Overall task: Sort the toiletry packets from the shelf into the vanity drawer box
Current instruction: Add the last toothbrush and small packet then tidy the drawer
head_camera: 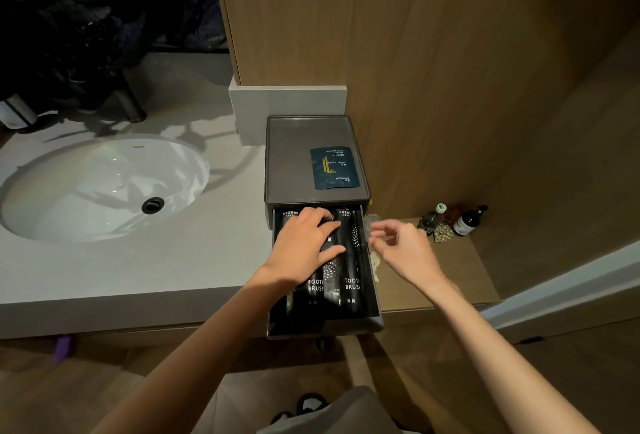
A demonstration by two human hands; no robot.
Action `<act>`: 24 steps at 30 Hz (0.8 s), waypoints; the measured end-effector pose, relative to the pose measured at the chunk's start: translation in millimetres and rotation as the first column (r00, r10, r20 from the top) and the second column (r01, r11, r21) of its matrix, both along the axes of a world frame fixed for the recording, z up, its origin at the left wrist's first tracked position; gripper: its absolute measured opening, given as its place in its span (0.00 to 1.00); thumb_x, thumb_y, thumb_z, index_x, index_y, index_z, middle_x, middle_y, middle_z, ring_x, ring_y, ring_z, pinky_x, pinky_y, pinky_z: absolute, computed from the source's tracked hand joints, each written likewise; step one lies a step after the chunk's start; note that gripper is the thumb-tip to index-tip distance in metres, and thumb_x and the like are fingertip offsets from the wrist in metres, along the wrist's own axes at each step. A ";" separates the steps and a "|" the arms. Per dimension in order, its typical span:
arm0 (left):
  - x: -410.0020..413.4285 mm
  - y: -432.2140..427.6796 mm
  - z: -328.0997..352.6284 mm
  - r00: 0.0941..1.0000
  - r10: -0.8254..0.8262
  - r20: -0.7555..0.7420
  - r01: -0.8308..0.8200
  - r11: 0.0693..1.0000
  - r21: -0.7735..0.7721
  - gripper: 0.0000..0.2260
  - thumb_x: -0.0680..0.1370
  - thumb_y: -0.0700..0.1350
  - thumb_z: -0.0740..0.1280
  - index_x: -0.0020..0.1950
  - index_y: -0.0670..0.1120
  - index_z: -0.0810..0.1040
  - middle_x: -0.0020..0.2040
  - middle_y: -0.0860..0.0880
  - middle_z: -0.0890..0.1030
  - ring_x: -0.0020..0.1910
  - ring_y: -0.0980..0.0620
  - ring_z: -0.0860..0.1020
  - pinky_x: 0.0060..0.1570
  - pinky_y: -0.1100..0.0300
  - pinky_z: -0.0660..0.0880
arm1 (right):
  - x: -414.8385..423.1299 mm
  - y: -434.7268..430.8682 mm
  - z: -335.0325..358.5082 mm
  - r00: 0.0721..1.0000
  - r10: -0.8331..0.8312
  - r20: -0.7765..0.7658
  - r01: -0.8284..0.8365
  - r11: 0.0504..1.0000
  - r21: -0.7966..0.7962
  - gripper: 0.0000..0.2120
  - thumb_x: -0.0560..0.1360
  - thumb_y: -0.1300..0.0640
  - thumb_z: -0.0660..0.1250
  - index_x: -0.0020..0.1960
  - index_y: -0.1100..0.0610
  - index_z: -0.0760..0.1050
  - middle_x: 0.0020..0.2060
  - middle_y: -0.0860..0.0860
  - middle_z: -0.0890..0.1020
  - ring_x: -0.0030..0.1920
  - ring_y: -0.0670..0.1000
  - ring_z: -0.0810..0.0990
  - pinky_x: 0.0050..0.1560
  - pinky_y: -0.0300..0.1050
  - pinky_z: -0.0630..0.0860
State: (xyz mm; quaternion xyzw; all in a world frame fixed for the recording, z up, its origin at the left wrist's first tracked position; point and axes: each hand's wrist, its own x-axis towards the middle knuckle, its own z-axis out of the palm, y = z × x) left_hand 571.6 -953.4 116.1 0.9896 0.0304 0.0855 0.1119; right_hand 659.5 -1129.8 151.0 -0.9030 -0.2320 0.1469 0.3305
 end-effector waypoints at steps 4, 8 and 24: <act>12.0 14.1 21.5 0.954 0.212 0.209 -0.154 0.952 -0.264 0.15 0.79 0.52 0.63 0.63 0.50 0.76 0.54 0.50 0.76 0.56 0.50 0.72 0.56 0.57 0.70 | 26.5 21.8 23.3 0.996 0.014 0.086 -0.019 0.998 0.066 0.15 0.75 0.58 0.69 0.61 0.54 0.78 0.51 0.48 0.83 0.46 0.51 0.83 0.48 0.35 0.73; 46.3 47.0 30.2 0.941 0.304 0.147 -0.237 0.905 -0.354 0.20 0.78 0.50 0.64 0.69 0.47 0.71 0.61 0.46 0.75 0.63 0.47 0.71 0.63 0.55 0.68 | 50.5 51.9 28.2 0.992 0.077 0.096 -0.083 0.994 0.065 0.19 0.75 0.57 0.68 0.66 0.55 0.74 0.63 0.51 0.79 0.63 0.51 0.76 0.65 0.43 0.69; 141.8 102.6 16.4 0.968 0.060 -0.243 -0.151 0.916 -0.373 0.41 0.71 0.60 0.69 0.78 0.49 0.55 0.76 0.47 0.62 0.77 0.45 0.52 0.74 0.42 0.46 | 85.2 84.1 -9.1 0.963 0.206 0.176 -0.176 0.970 -0.169 0.25 0.77 0.49 0.65 0.71 0.56 0.68 0.72 0.50 0.69 0.73 0.51 0.63 0.70 0.46 0.63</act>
